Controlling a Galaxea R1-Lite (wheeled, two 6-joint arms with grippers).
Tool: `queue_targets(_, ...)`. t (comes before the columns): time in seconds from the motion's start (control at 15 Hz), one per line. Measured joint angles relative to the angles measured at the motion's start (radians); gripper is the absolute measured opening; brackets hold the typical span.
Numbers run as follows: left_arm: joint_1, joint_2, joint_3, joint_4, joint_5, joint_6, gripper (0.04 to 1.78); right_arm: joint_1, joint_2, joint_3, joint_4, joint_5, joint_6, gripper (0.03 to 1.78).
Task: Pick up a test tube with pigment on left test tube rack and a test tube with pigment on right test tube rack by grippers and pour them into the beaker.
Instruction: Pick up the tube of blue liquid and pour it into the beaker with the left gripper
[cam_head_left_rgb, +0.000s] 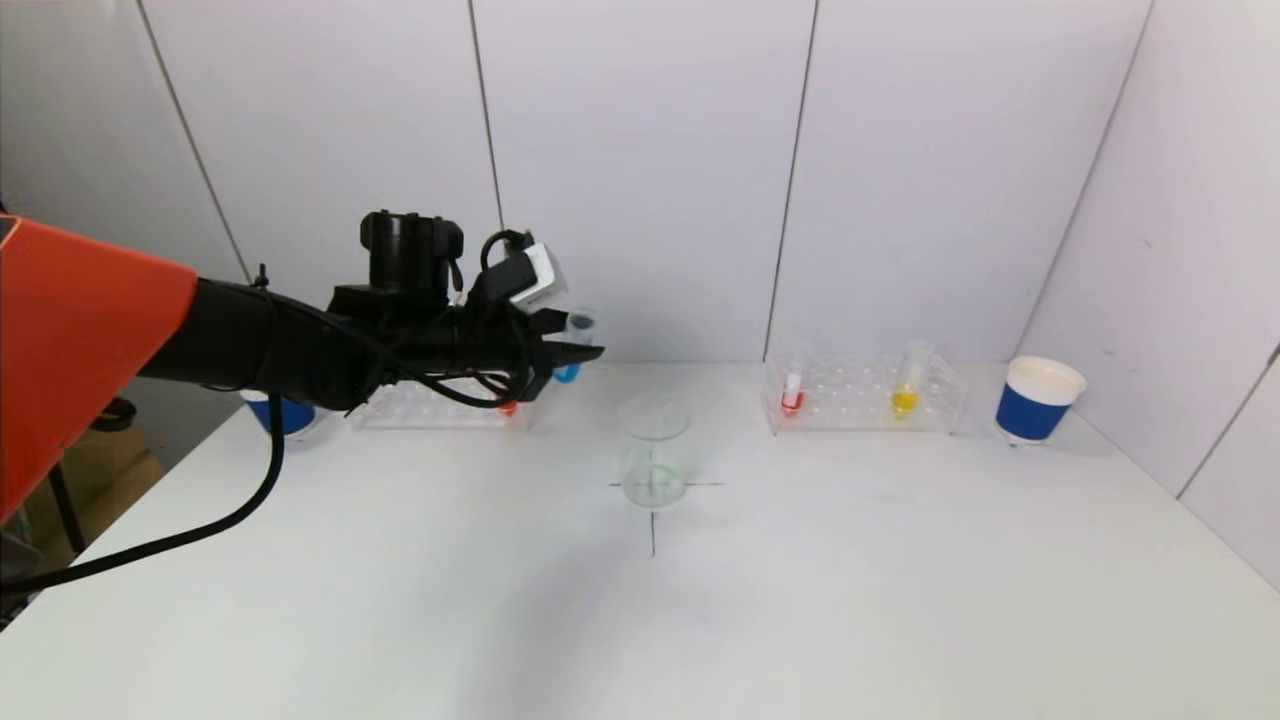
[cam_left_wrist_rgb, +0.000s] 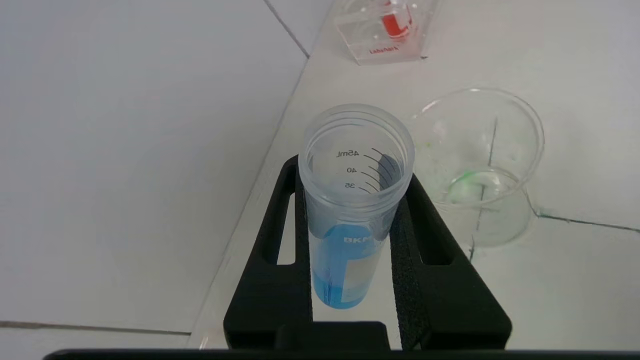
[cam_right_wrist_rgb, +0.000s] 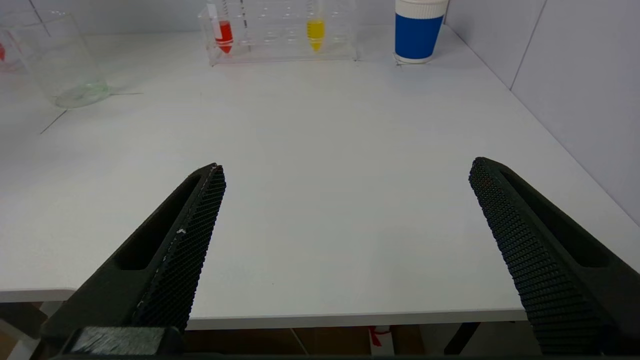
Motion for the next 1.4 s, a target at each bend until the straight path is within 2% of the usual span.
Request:
queue_targets(0.4,-0.01,0.053,-0.12,0.209,-0.032,0.226,0.46,0.0,0.0,0.0,0.0,0.0,0.0,1.77)
queue_targets(0.8,-0.054,0.093,-0.286,0.374,-0.023,0.345,0.46,0.0,0.0,0.0,0.0,0.0,0.0,1.77)
queue_targets(1.4,-0.101,0.164,-0.474,0.453,-0.016,0.451,0.46,0.0,0.0,0.0,0.0,0.0,0.0,1.77)
